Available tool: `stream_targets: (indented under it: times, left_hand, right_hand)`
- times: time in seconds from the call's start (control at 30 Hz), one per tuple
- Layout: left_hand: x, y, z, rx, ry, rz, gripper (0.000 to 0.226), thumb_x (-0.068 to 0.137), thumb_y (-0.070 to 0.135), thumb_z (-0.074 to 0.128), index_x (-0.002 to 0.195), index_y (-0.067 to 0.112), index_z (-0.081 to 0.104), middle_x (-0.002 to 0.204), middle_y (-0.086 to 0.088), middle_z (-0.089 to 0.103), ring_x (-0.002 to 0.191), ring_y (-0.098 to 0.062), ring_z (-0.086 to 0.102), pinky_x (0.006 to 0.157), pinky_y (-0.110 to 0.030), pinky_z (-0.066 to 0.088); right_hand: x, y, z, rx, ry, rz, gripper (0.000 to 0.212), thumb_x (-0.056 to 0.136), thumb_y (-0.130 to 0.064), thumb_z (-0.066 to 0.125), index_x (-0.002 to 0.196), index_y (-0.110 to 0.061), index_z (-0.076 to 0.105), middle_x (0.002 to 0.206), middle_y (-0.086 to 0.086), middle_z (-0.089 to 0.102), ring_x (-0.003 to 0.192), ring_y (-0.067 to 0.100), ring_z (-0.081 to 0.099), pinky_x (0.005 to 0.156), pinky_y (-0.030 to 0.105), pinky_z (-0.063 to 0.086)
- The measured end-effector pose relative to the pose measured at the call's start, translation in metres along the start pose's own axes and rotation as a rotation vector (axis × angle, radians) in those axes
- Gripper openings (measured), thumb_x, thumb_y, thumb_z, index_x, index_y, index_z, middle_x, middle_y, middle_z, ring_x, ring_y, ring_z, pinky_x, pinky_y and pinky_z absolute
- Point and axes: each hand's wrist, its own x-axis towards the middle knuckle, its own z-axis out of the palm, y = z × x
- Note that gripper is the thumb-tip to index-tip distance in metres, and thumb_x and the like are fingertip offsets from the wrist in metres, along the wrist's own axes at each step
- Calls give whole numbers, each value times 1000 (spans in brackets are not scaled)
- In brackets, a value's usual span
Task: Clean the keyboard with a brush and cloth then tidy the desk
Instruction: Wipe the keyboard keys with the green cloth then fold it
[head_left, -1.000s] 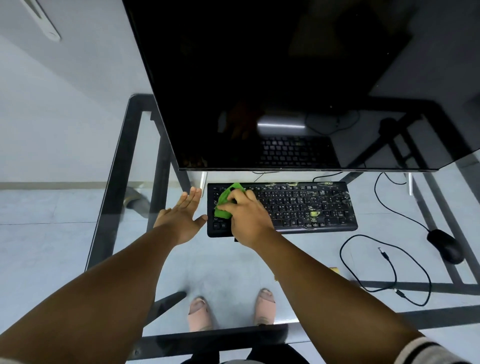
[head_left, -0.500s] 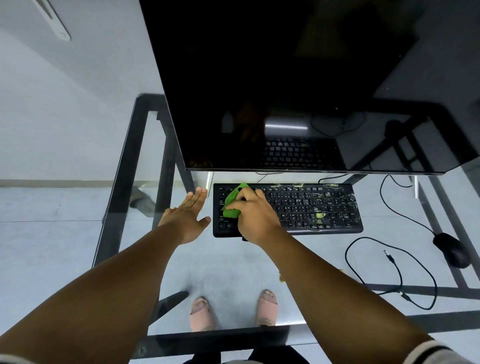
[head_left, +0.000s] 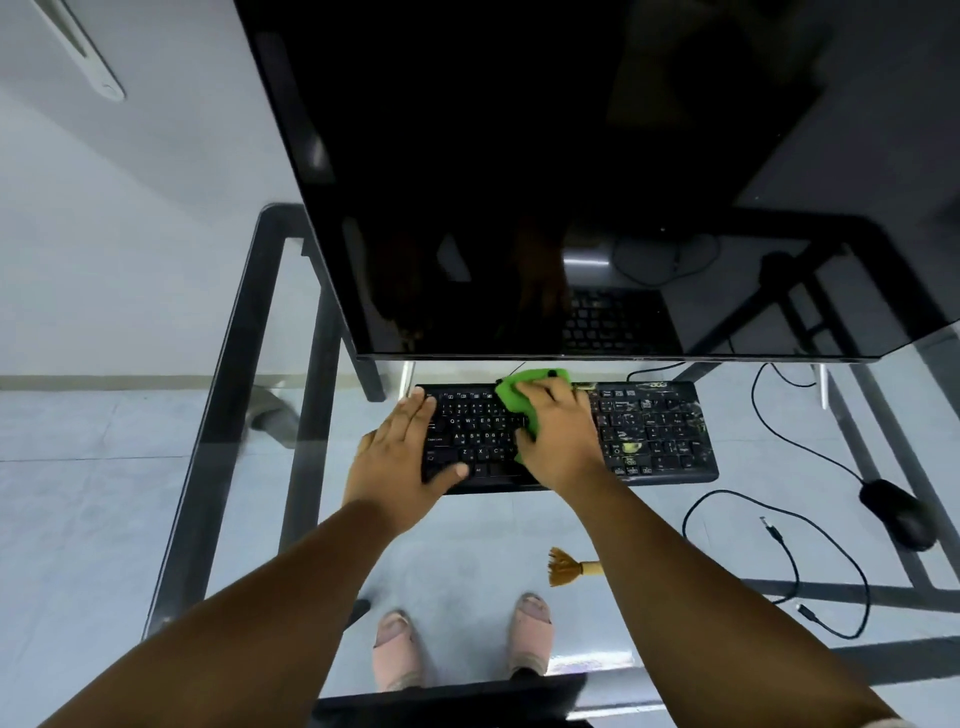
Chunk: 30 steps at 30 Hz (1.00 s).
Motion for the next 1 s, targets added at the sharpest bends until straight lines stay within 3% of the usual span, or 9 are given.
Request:
stream_targets:
  times: [0.07, 0.13, 0.27, 0.43, 0.63, 1.0]
  left_hand:
    - [10, 9, -1, 65, -95, 41, 113, 69, 79, 53, 155, 23, 4, 163, 6, 1, 149, -13, 2, 119, -37, 11]
    - [19, 15, -3, 130, -161, 37, 127, 62, 80, 61, 154, 22, -4, 163, 6, -7, 149, -13, -8, 120, -36, 2]
    - [32, 19, -6, 214, -222, -12, 140, 53, 81, 67, 153, 20, -9, 162, 5, -14, 148, -14, -14, 122, -40, -1]
    - [37, 24, -10, 295, -256, -25, 144, 47, 79, 70, 153, 21, -9, 162, 4, -9, 149, -16, -9, 122, -42, 1]
    - [37, 26, -18, 358, -285, -7, 144, 48, 75, 75, 153, 22, -9, 162, 4, -8, 150, -16, -6, 122, -41, 0]
    - [38, 36, -24, 379, -305, -30, 145, 48, 68, 79, 153, 20, -9, 162, 3, -5, 150, -16, -5, 122, -38, 4]
  right_hand:
    - [4, 13, -8, -20, -19, -16, 61, 84, -11, 59, 143, -22, 46, 139, -2, 44, 121, 26, 37, 109, 40, 39]
    - [7, 25, -16, -49, 8, 97, 61, 84, -7, 56, 143, -20, 45, 141, 0, 43, 120, 28, 37, 108, 39, 39]
    - [15, 14, -18, -53, -5, 203, 64, 84, -8, 54, 146, -19, 41, 142, 3, 40, 119, 30, 36, 107, 36, 37]
    - [15, 1, -11, -9, -73, 25, 59, 87, -10, 51, 145, -23, 43, 140, -2, 39, 118, 27, 35, 106, 33, 38]
    - [15, 34, -33, -6, -57, 265, 60, 88, -9, 48, 146, -20, 40, 141, 2, 36, 122, 30, 34, 104, 39, 42]
    - [27, 42, -49, 36, -144, 250, 56, 85, -9, 48, 140, -20, 48, 137, 2, 39, 126, 27, 37, 101, 42, 46]
